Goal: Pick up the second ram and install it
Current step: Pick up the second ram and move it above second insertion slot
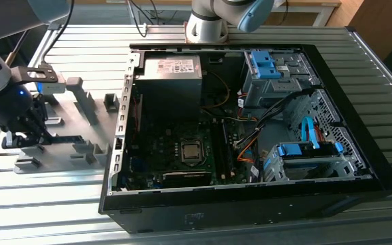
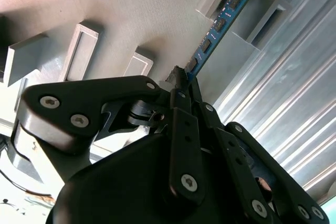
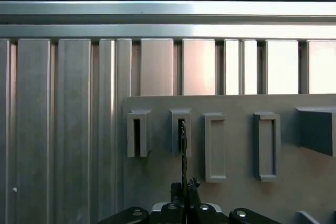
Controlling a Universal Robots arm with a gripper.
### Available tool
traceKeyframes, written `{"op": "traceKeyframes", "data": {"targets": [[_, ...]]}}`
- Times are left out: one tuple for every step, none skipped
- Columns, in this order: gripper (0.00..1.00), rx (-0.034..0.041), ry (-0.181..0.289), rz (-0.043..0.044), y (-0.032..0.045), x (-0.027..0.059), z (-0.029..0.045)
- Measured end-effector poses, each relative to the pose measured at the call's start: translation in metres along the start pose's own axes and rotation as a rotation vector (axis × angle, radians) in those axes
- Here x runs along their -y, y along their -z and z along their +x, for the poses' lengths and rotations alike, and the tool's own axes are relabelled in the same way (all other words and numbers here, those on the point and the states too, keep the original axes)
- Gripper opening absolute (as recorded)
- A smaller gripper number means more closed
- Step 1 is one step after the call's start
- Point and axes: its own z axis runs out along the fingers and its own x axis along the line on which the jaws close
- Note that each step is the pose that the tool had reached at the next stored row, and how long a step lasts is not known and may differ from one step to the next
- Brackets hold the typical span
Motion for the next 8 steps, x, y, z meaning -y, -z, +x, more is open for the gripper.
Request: {"op": "traceKeyframes", "data": {"targets": [[0.14,0.0001,0.000,0.0001,0.0006,0.0000,0.0000],[0.14,0.0000,0.000,0.0000,0.0013,0.0000,0.0000],[0.14,0.0000,0.000,0.0000,0.0019,0.0000,0.0000],[0.14,0.0000,0.000,0.0000,0.0025,0.0001,0.0000],[0.14,-0.0001,0.000,-0.0001,0.0031,0.0001,0.0000],[0.14,0.0000,0.000,0.0000,0.0036,0.0001,0.0000],[0.14,0.0000,0.000,-0.0001,0.0042,0.0001,-0.0001],[0.14,0.0000,0.000,0.0000,0.0048,0.0001,-0.0001]]}}
